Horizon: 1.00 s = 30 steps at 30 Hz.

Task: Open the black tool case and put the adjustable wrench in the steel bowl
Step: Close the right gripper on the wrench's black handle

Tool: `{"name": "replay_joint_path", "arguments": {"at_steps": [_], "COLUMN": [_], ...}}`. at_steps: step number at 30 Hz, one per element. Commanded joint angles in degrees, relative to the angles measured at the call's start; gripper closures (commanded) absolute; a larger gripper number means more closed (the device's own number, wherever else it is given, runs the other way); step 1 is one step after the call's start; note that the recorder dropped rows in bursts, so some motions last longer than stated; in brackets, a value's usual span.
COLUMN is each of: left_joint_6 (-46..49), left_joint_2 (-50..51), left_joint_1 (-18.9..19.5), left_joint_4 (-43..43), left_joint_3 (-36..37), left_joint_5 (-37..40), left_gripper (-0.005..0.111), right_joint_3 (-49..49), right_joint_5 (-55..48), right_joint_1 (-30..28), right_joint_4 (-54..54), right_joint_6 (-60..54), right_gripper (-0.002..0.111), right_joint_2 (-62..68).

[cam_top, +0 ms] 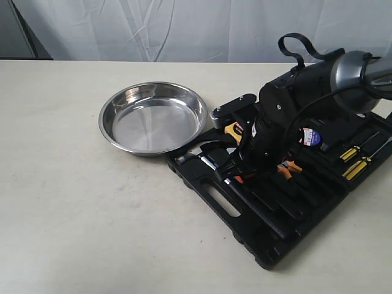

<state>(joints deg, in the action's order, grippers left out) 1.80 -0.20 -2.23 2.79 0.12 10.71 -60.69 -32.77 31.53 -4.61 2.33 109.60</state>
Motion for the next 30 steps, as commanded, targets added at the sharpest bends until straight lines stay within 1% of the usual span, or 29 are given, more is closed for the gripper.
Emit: {"name": "replay_joint_path", "arguments": {"at_steps": [1, 8, 13, 15, 16, 21, 23, 30], "left_joint_6": [-0.08, -0.08, -0.08, -0.08, -0.08, -0.08, -0.08, -0.08], "left_joint_2": [0.2, 0.2, 0.2, 0.2, 0.2, 0.2, 0.2, 0.2], "left_joint_1": [-0.21, -0.21, -0.21, -0.21, -0.21, -0.21, -0.21, -0.21], "left_joint_4": [-0.12, -0.12, -0.12, -0.12, -0.12, -0.12, -0.12, -0.12], "left_joint_3": [-0.12, -0.12, -0.12, -0.12, -0.12, -0.12, -0.12, -0.12], "left_joint_5": [-0.39, -0.39, -0.39, -0.39, -0.39, -0.39, -0.39, -0.39], "left_gripper": [0.106, 0.106, 0.106, 0.106, 0.106, 0.106, 0.106, 0.106], "right_joint_3": [0.71, 0.71, 0.71, 0.71, 0.71, 0.71, 0.71, 0.71], "right_joint_5": [0.1, -9.02, -10.22, -10.59, -10.34, -9.93, -9.93, -10.42], "right_joint_1": [-0.2, -0.2, -0.2, -0.2, -0.2, -0.2, -0.2, -0.09], "right_joint_4": [-2.46, -6.69, -6.15, -4.73, -4.08, -3.95, -3.95, -3.95], "right_joint_6": [1.33, 1.33, 1.33, 1.33, 1.33, 1.33, 0.93, 0.68], "right_gripper": [0.062, 0.062, 0.063, 0.067, 0.072, 0.101, 0.109, 0.109], "right_joint_2": [2.64, 2.64, 2.64, 2.64, 2.64, 3.63, 4.55, 2.74]}}
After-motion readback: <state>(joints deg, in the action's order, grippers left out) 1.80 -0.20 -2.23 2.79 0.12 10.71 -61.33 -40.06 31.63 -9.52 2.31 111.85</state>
